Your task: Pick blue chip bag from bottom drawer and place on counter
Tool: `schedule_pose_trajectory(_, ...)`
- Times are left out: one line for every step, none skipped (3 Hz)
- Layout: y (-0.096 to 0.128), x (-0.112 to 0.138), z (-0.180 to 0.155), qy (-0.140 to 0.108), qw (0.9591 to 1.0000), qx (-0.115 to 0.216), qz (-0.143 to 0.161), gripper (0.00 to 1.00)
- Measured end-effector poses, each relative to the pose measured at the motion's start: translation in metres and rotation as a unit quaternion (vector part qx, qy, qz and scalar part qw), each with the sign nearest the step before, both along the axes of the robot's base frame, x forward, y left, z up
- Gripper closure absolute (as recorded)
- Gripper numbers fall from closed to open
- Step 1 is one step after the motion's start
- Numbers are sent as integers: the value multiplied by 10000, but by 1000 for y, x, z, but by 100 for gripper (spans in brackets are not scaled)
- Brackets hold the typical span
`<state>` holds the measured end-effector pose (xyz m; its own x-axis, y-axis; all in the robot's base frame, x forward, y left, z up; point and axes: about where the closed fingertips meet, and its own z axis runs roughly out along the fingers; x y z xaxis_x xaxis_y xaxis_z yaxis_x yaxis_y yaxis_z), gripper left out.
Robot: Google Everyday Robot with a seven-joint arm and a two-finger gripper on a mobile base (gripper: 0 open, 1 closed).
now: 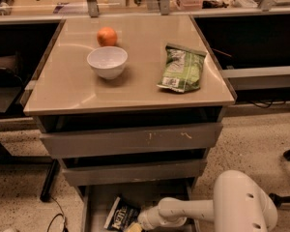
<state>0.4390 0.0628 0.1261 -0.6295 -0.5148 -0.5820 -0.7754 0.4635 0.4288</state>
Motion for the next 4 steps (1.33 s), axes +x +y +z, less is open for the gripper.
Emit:
schedule_pose_trajectory(1,-3,-1,61,10000,-43,-36,19)
schedule_pose_trajectory(1,-3,-1,61,10000,-43,-36,42)
schedule_pose_trajectory(1,-3,-1,61,10000,-43,-36,65)
schedule_pose_trajectory(1,-3,-1,61,10000,-43,-36,88)
